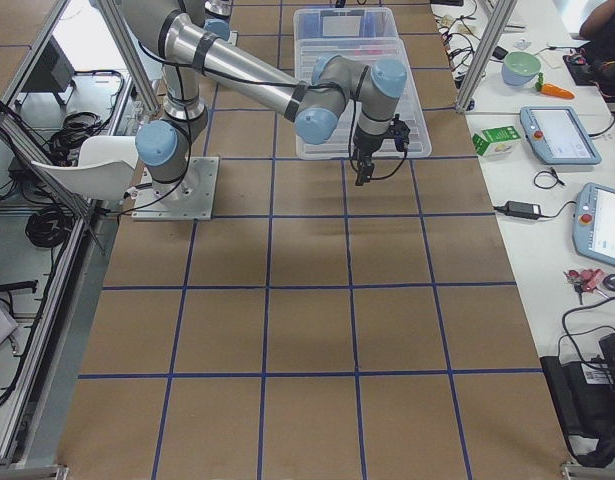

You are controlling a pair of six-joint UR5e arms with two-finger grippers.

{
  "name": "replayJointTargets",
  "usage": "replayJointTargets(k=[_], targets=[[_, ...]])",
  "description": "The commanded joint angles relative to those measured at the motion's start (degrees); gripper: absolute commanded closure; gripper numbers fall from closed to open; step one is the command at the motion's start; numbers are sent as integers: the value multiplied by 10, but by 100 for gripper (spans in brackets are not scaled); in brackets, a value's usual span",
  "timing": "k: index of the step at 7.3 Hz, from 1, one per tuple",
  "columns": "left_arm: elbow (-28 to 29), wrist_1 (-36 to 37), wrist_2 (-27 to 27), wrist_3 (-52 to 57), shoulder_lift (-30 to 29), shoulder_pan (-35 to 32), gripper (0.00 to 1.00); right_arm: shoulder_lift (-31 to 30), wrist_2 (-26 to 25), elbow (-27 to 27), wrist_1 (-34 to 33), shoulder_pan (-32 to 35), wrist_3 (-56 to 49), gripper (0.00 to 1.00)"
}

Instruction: Place red block in blue tray from box

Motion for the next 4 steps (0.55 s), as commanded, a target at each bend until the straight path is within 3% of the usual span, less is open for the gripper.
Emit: replayJointTargets(k=[1,4], targets=[[2,6,2,4,1,2,19,0,29,1,1,8,25,0],[10,-38,6,-3,41,-7,15,2,28,1,-2,55,89,0]])
